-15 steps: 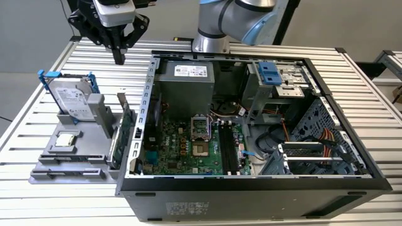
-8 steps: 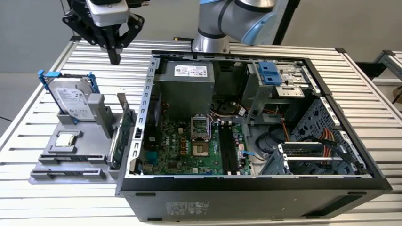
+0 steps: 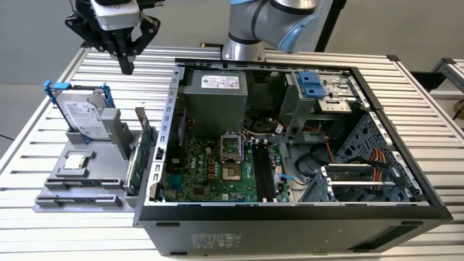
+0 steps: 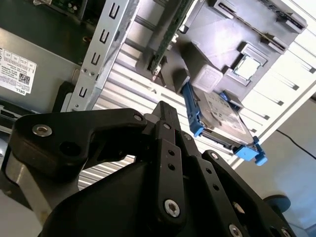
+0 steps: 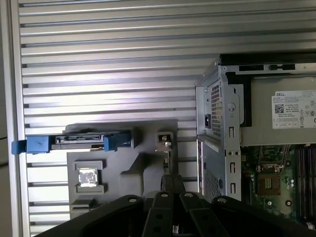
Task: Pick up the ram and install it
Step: 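Reach for the ram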
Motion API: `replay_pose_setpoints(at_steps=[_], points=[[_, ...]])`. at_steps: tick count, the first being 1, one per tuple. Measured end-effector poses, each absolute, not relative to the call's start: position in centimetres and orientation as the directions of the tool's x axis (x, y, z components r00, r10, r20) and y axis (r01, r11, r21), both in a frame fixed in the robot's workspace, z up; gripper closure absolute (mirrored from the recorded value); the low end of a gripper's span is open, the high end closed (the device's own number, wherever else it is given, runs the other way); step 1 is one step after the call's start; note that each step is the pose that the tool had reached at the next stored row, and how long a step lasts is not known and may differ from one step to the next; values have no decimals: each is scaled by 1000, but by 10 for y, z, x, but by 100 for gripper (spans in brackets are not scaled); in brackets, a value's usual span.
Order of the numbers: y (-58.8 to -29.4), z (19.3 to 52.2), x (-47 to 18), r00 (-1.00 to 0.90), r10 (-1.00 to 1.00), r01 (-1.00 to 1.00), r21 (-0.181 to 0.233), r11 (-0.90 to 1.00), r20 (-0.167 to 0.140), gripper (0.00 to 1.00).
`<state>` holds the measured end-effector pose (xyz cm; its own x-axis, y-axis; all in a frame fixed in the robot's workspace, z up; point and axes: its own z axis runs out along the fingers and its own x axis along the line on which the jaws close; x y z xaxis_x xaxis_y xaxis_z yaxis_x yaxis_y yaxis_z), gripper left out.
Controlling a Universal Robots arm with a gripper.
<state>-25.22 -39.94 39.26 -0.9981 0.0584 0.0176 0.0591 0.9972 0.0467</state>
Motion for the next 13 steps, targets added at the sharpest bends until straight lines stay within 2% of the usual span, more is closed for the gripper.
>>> replay_pose_setpoints(at_steps=[13], points=[[-399,393,-264,-998,58,59,47,997,18,100]])
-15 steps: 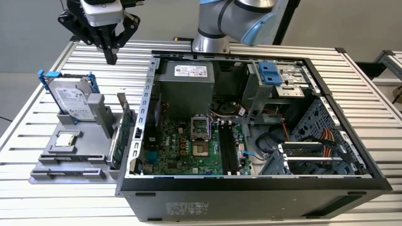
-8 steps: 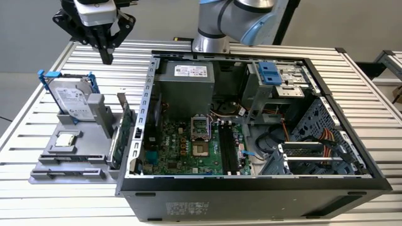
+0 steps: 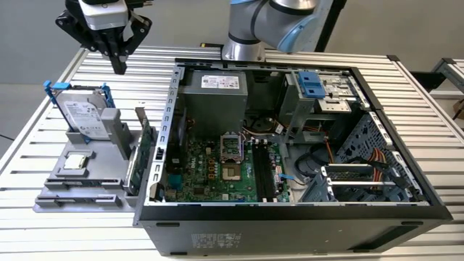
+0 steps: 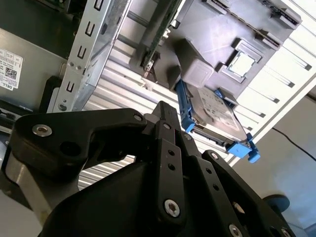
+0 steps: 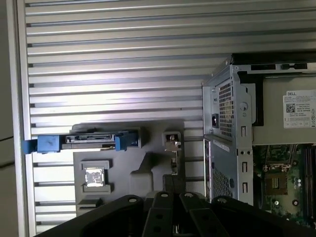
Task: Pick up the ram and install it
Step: 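Reach for the ram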
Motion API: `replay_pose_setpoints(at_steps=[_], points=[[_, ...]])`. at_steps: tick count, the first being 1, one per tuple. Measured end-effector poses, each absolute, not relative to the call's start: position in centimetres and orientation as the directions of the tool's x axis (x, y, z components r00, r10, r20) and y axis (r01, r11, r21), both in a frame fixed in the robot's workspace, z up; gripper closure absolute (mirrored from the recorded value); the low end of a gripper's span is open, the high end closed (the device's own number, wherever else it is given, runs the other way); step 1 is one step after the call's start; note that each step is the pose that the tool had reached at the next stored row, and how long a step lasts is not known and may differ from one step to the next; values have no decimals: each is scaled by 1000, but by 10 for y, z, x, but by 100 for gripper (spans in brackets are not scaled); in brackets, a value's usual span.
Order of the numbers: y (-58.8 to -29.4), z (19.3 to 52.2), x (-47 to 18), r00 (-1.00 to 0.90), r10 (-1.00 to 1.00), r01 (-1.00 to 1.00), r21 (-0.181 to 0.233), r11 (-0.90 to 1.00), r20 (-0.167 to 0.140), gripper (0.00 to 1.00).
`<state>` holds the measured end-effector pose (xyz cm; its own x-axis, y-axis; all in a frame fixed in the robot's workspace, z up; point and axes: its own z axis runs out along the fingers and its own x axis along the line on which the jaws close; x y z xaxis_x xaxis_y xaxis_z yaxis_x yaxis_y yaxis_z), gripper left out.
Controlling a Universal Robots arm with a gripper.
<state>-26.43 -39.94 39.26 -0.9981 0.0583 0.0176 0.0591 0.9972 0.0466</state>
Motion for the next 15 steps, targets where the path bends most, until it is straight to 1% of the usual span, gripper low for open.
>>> replay_pose_setpoints(at_steps=[15], points=[[-399,393,-276,-998,58,59,47,997,18,100]])
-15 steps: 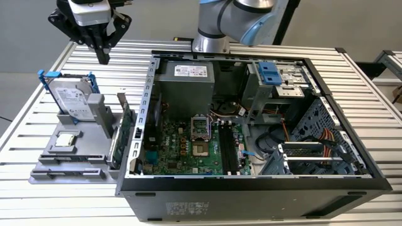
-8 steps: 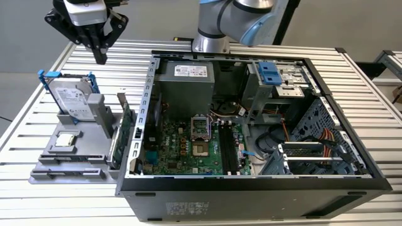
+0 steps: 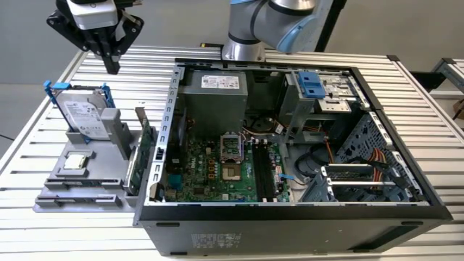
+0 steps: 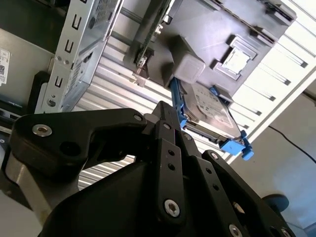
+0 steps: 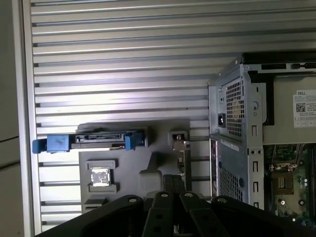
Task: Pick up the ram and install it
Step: 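Reach for the ram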
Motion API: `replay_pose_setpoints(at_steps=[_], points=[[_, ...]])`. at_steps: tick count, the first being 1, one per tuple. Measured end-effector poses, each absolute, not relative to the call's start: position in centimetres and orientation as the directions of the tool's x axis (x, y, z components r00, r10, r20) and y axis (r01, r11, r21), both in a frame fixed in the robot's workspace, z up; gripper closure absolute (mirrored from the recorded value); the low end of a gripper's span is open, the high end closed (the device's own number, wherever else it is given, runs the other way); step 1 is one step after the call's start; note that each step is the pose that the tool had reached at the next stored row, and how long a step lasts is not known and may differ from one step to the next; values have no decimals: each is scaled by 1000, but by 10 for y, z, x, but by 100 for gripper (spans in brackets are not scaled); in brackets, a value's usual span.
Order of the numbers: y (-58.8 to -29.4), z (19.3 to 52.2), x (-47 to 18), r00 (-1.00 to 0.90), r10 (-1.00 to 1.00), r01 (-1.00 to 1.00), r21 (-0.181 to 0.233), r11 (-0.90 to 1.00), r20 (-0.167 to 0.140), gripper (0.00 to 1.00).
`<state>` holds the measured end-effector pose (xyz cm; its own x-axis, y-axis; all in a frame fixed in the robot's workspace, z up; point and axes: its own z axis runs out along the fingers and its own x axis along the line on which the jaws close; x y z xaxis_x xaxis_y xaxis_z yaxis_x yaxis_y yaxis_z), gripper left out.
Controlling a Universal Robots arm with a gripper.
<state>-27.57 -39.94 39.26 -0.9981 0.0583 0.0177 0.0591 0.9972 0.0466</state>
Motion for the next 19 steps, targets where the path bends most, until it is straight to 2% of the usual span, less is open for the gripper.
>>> replay_pose_setpoints(at_steps=[19], points=[[-399,393,-286,-998,58,59,47,997,18,100]])
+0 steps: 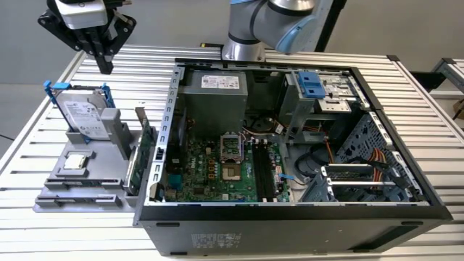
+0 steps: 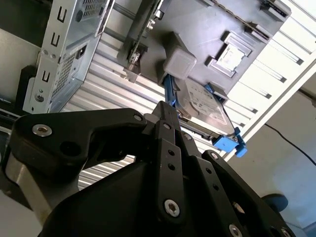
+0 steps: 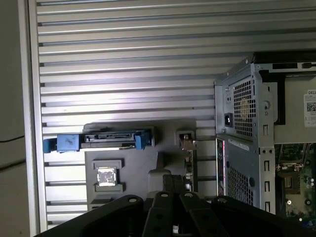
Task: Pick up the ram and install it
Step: 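Reach for the ram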
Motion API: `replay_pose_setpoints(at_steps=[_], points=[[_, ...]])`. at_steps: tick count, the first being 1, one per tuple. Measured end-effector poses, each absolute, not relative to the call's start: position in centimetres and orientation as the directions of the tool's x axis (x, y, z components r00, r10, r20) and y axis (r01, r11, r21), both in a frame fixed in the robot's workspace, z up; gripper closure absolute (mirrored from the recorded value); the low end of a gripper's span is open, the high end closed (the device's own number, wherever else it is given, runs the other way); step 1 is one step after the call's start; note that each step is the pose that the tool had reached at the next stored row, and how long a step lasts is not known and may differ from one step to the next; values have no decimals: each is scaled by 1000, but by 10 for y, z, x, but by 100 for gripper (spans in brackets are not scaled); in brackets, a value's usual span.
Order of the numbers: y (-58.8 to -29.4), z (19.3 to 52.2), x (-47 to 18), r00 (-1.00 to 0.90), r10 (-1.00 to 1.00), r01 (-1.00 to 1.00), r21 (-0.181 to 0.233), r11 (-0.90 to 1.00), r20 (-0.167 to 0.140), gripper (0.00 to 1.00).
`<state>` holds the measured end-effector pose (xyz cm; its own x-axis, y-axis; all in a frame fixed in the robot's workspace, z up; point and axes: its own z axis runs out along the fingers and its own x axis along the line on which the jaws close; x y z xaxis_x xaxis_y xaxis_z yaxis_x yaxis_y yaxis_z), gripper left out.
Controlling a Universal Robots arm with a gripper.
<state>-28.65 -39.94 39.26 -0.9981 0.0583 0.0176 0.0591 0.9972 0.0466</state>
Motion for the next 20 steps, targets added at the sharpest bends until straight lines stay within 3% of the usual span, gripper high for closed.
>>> replay_pose_setpoints(at_steps=[20], points=[[-400,393,-307,-998,58,59,47,997,18,100]])
